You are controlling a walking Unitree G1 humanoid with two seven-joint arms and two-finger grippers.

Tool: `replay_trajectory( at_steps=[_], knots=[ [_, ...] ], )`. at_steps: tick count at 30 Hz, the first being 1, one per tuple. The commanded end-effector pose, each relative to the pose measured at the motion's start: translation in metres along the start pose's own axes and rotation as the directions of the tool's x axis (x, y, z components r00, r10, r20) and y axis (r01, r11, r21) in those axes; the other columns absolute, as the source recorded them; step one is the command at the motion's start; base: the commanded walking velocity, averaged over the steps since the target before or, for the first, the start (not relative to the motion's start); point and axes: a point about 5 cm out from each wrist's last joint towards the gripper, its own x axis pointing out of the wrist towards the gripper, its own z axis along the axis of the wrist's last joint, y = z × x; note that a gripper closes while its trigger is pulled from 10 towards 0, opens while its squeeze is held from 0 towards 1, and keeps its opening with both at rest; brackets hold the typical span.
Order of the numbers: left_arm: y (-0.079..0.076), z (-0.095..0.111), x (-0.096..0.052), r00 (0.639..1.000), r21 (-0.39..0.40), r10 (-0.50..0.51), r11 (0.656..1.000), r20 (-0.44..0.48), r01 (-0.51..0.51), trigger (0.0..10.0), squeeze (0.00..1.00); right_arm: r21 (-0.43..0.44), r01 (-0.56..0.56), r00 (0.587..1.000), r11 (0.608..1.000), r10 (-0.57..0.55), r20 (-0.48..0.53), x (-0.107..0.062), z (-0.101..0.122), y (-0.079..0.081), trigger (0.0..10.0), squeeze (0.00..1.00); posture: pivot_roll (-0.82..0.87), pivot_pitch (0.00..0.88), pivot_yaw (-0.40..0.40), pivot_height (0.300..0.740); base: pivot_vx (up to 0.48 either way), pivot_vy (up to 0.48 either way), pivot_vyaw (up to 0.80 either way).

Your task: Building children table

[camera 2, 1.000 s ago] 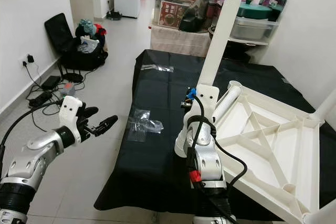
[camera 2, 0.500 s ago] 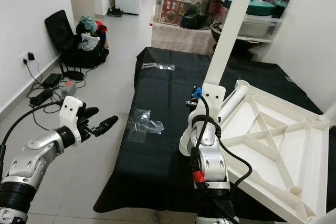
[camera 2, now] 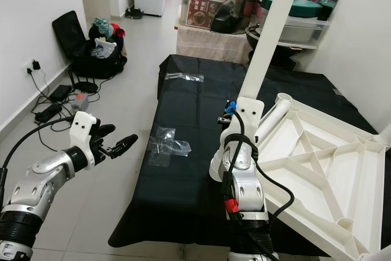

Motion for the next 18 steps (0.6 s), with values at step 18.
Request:
replay_trajectory(
  at_steps=[18],
  knots=[
    [-0.0006, 0.0001, 0.0032, 1.0, 0.019, -0.017, 1.0, -0.012, 0.018, 10.0, 0.0, -0.069, 0.086, 0.99, 0.994, -0.093, -0.104, -0.0003, -0.0266, -0.0222, 10.0, 0.05, 0.05, 0.0, -0.087, 0.74, 0.0, 0.0, 0.0]
  ],
)
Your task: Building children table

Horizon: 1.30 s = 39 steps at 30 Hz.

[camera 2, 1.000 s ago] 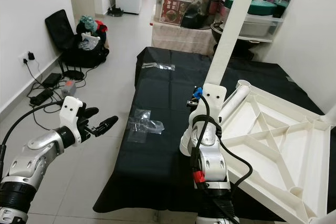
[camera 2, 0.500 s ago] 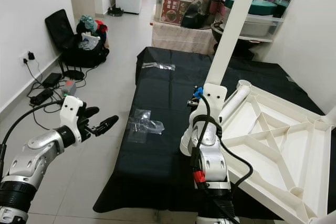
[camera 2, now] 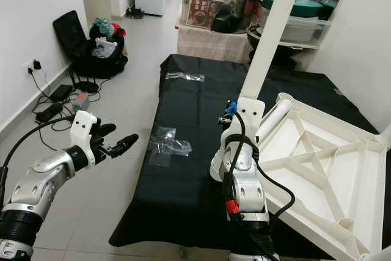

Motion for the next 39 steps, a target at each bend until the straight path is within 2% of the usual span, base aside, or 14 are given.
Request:
replay_trajectory(
  at_steps=[1, 3, 4, 5, 6, 7, 8, 12, 13, 21, 22, 25, 26, 39],
  knots=[
    [-0.001, -0.001, 0.002, 1.0, 0.017, -0.012, 1.0, -0.014, 0.012, 10.0, 0.0, -0.073, 0.085, 0.988, 0.994, -0.094, -0.126, -0.001, -0.031, -0.022, 10.0, 0.05, 0.05, 0.0, -0.087, 0.74, 0.0, 0.0, 0.0],
    [-0.001, -0.002, 0.002, 1.0, 0.017, -0.014, 1.0, -0.015, 0.015, 10.0, 0.0, -0.07, 0.081, 0.988, 0.994, -0.089, -0.123, -0.001, -0.03, -0.022, 10.0, 0.42, 0.05, 0.0, -0.085, 0.74, 0.0, 0.0, 0.0],
    [-0.001, -0.002, 0.002, 1.0, 0.017, -0.014, 1.0, -0.015, 0.015, 10.0, 0.0, -0.07, 0.081, 0.988, 0.994, -0.089, -0.123, -0.001, -0.03, -0.022, 10.0, 0.42, 0.05, 0.0, -0.085, 0.74, 0.0, 0.0, 0.0],
    [-0.001, -0.002, 0.002, 1.0, 0.017, -0.015, 1.0, -0.016, 0.016, 10.0, 0.0, -0.068, 0.08, 0.989, 0.994, -0.088, -0.119, -0.001, -0.029, -0.022, 10.0, 0.56, 0.05, 0.0, -0.085, 0.74, 0.0, 0.0, 0.0],
    [-0.001, -0.002, 0.002, 1.0, 0.017, -0.015, 1.0, -0.016, 0.016, 10.0, 0.0, -0.068, 0.08, 0.989, 0.994, -0.088, -0.119, -0.001, -0.029, -0.022, 10.0, 0.56, 0.05, 0.0, -0.085, 0.74, 0.0, 0.0, 0.0],
    [-0.001, -0.002, 0.002, 1.0, 0.018, -0.016, 1.0, -0.016, 0.016, 10.0, 0.0, -0.068, 0.079, 0.99, 0.995, -0.087, -0.115, -0.001, -0.028, -0.022, 10.0, 0.72, 0.05, 0.0, -0.083, 0.74, 0.0, 0.0, 0.0],
    [-0.001, -0.002, 0.002, 1.0, 0.018, -0.016, 1.0, -0.016, 0.016, 10.0, 0.0, -0.068, 0.079, 0.99, 0.995, -0.087, -0.115, -0.001, -0.028, -0.022, 10.0, 0.72, 0.05, 0.0, -0.083, 0.74, 0.0, 0.0, 0.0],
    [-0.002, -0.002, 0.002, 1.0, 0.017, -0.018, 1.0, -0.018, 0.018, 10.0, 0.0, -0.083, 0.075, 0.992, 0.994, -0.082, -0.092, 0.0, -0.024, -0.022, 10.0, 0.54, 0.05, 0.0, -0.084, 0.74, 0.0, 0.0, 0.0],
    [-0.001, -0.002, 0.002, 1.0, 0.018, -0.018, 1.0, -0.019, 0.018, 10.0, 0.0, -0.081, 0.07, 0.995, 0.994, -0.076, -0.071, 0.001, -0.02, -0.022, 10.0, 0.0, 0.05, 0.0, -0.083, 0.74, 0.0, 0.0, 0.0],
    [-0.001, -0.002, 0.002, 1.0, 0.02, -0.017, 1.0, -0.02, 0.017, 10.0, 0.0, -0.033, 0.056, 0.998, 0.998, -0.057, -0.033, 0.003, -0.012, -0.021, 10.0, 0.0, 0.05, 0.0, -0.082, 0.74, 0.0, 0.0, 0.0],
    [-0.001, -0.002, 0.002, 1.0, 0.02, -0.017, 1.0, -0.02, 0.017, 10.0, 0.0, -0.012, 0.051, 0.998, 0.999, -0.052, -0.045, 0.003, -0.013, -0.021, 7.0, 0.0, 0.05, 0.0, -0.083, 0.74, 0.0, 0.0, 0.0],
    [-0.001, -0.002, 0.003, 1.0, 0.021, -0.016, 1.0, -0.02, 0.017, 10.0, 0.0, 0.002, 0.048, 0.997, 0.999, -0.048, -0.054, 0.003, -0.014, -0.02, 7.0, 0.0, 0.05, 0.0, -0.083, 0.74, 0.0, 0.0, 0.0],
    [0.0, -0.002, 0.002, 1.0, 0.022, -0.015, 1.0, -0.021, 0.016, 10.0, 0.0, 0.021, 0.038, 0.997, 0.999, -0.036, -0.062, 0.002, -0.016, -0.019, 0.0, 0.0, 0.05, 0.0, -0.083, 0.74, 0.0, 0.0, 0.0],
    [0.002, -0.003, 0.001, 1.0, 0.029, -0.008, 1.0, -0.024, 0.008, 10.0, 0.0, 0.171, 0.059, 0.984, 0.983, -0.028, -0.177, -0.002, -0.033, -0.02, 0.0, 0.0, 0.05, 0.0, -0.082, 0.74, 0.0, 0.0, 0.0]
  ],
)
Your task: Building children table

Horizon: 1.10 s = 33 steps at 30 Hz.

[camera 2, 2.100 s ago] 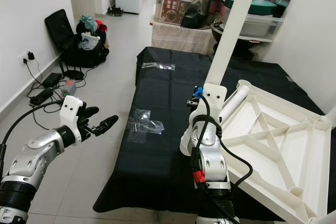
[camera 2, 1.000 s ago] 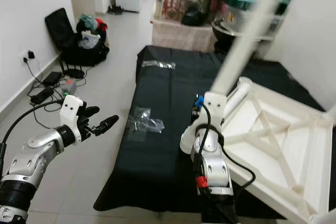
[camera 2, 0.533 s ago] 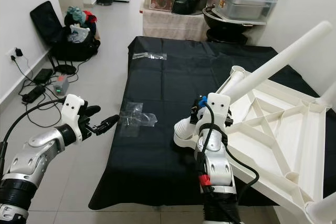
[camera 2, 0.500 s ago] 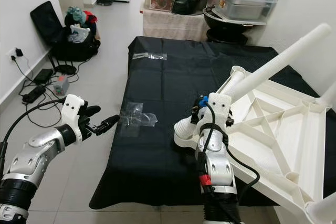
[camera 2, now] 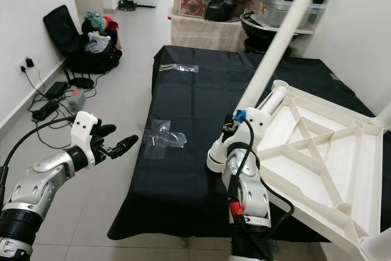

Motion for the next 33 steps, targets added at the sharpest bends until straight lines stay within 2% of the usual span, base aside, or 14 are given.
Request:
replay_trajectory(
  at_steps=[1, 10, 12, 13, 18, 20, 22, 24, 28, 33],
  knots=[
    [0.002, 0.0, 0.0, 1.0, 0.02, 0.001, 1.0, -0.012, -0.001, 10.0, 0.0, -0.003, 0.043, 0.996, 0.999, -0.044, -0.079, -0.001, -0.016, -0.009, 0.0, 0.0, 0.05, 0.0, -0.082, 0.74, 0.0, 0.0, 0.0],
    [0.008, 0.002, -0.001, 1.0, 0.033, 0.023, 0.999, -0.01, -0.022, 10.0, 0.0, -0.005, 0.064, 0.995, 0.998, -0.064, -0.074, 0.0, -0.016, -0.011, 0.0, 0.0, 0.05, 0.0, -0.078, 0.74, 0.0, 0.0, 0.0],
    [0.008, 0.002, -0.001, 1.0, 0.035, 0.024, 0.999, -0.007, -0.023, 10.0, 0.0, 0.011, 0.067, 0.997, 0.998, -0.067, -0.033, 0.0, -0.01, -0.012, 0.0, 0.0, 0.05, 0.0, -0.075, 0.74, 0.0, 0.0, 0.0],
    [0.008, 0.003, 0.0, 1.0, 0.034, 0.023, 0.999, -0.003, -0.023, 10.0, 0.0, 0.028, 0.063, 0.998, 0.998, -0.063, 0.02, 0.0, -0.003, -0.012, 0.0, 0.0, 0.05, 0.0, -0.075, 0.74, 0.0, 0.0, 0.0],
    [0.008, 0.005, 0.001, 1.0, 0.03, 0.018, 0.999, 0.006, -0.018, 10.0, 0.0, 0.048, 0.055, 0.996, 0.997, -0.058, 0.063, 0.0, 0.004, -0.011, 0.0, 0.0, 0.05, 0.0, -0.071, 0.74, 0.0, 0.0, 0.0],
    [0.006, 0.013, 0.004, 0.999, 0.013, -0.008, 1.0, 0.04, 0.008, 10.0, 0.0, 0.083, 0.02, 0.987, 0.996, -0.033, 0.16, 0.0, 0.021, -0.007, 0.0, 0.0, 0.05, 0.0, -0.067, 0.74, 0.0, 0.0, 0.0],
    [0.005, 0.017, 0.005, 0.998, 0.004, -0.024, 1.0, 0.059, 0.024, 10.0, 0.0, 0.096, -0.003, 0.977, 0.995, -0.018, 0.213, 0.0, 0.032, -0.004, 0.0, 0.0, 0.05, 0.0, -0.067, 0.74, 0.0, 0.0, 0.0],
    [0.005, 0.018, 0.005, 0.998, 0.003, -0.026, 1.0, 0.061, 0.026, 10.0, 0.0, 0.097, -0.006, 0.975, 0.995, -0.015, 0.22, 0.0, 0.033, -0.004, 0.0, 0.0, 0.05, 0.0, -0.067, 0.74, 0.0, 0.0, 0.0],
    [0.005, 0.02, 0.006, 0.997, 0.004, -0.039, 0.999, 0.069, 0.039, 10.0, 0.0, 0.118, -0.054, 0.948, 0.991, 0.014, 0.317, 0.002, 0.055, 0.003, 0.0, 0.0, 0.06, 0.0, -0.065, 0.74, 0.0, 0.0, 0.0],
    [-0.002, 0.029, 0.008, 0.987, -0.048, -0.115, 0.991, 0.115, 0.121, 10.0, 0.0, 0.149, -0.103, 0.933, 0.983, 0.044, 0.356, 0.005, 0.065, 0.011, 0.0, 0.0, 0.06, 0.0, -0.067, 0.74, 0.0, 0.0, 0.0]
  ],
)
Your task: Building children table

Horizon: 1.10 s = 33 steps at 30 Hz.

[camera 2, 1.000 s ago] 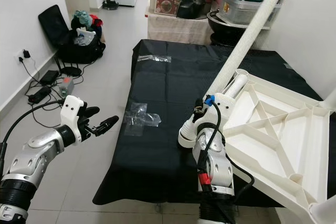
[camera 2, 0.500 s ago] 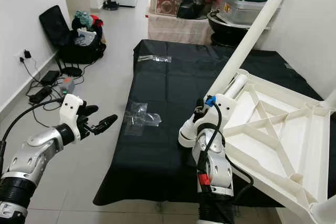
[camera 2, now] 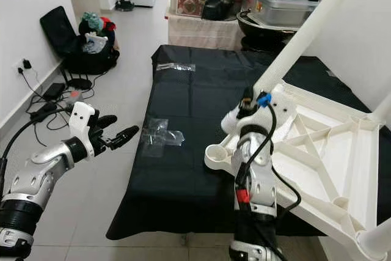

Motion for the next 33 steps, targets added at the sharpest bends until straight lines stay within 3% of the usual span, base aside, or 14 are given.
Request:
replay_trajectory(
  at_steps=[1, 6, 10, 12, 17, 18, 25, 33],
  knots=[
    [-0.004, 0.008, 0.003, 0.998, -0.023, -0.045, 0.999, 0.032, 0.046, 10.0, 0.0, 0.025, -0.009, 1.0, 1.0, 0.008, 0.018, 0.001, 0.002, 0.001, 0.0, 0.0, 0.06, 0.0, -0.067, 0.74, 0.0, 0.0, 0.0],
    [-0.007, 0.013, 0.004, 0.994, -0.027, -0.1, 0.995, 0.041, 0.101, 10.0, 0.0, 0.05, -0.043, 0.999, 0.998, 0.043, 0.002, -0.001, -0.002, 0.009, 0.0, 0.0, 0.06, 0.0, -0.069, 0.74, 0.0, 0.0, 0.0],
    [-0.013, 0.026, 0.015, 0.972, 0.027, -0.235, 0.972, 0.014, 0.235, 10.0, 0.0, 0.121, -0.201, 0.976, 0.972, 0.209, -0.062, -0.014, -0.016, 0.044, 0.0, 0.0, 0.06, 0.0, -0.061, 0.74, 0.0, 0.0, 0.0],
    [-0.013, 0.027, 0.018, 0.968, 0.035, -0.252, 0.967, 0.004, 0.252, 10.0, 0.0, 0.128, -0.227, 0.97, 0.966, 0.236, -0.064, -0.017, -0.018, 0.049, 0.0, 0.0, 0.06, 0.0, -0.06, 0.74, 0.0, 0.0, 0.0],
    [-0.02, 0.022, 0.02, 0.946, 0.035, -0.322, 0.945, -0.039, 0.324, 10.0, 0.0, 0.136, -0.271, 0.958, 0.953, 0.281, -0.059, -0.021, -0.018, 0.059, 0.0, 0.0, 0.05, 0.0, -0.051, 0.74, 0.0, 0.0, 0.0],
    [-0.026, 0.015, 0.02, 0.923, 0.052, -0.374, 0.924, -0.093, 0.379, 10.0, 0.0, 0.14, -0.302, 0.949, 0.943, 0.312, -0.053, -0.023, -0.018, 0.066, 0.0, 0.0, 0.05, 0.0, -0.05, 0.74, 0.0, 0.0, 0.0],
    [-0.027, 0.014, 0.021, 0.917, 0.057, -0.384, 0.919, -0.107, 0.391, 10.0, 0.0, 0.149, -0.331, 0.94, 0.932, 0.339, -0.038, -0.024, -0.016, 0.072, 0.0, 0.0, 0.06, 0.0, -0.045, 0.74, 0.0, 0.0, 0.0],
    [-0.025, 0.015, 0.022, 0.916, 0.065, -0.386, 0.917, -0.11, 0.394, 10.0, 0.0, 0.173, -0.436, 0.89, 0.883, 0.452, -0.062, -0.035, -0.022, 0.082, 0.0, 0.0, 0.06, 0.0, -0.041, 0.74, 0.0, 0.0, 0.0]
  ],
)
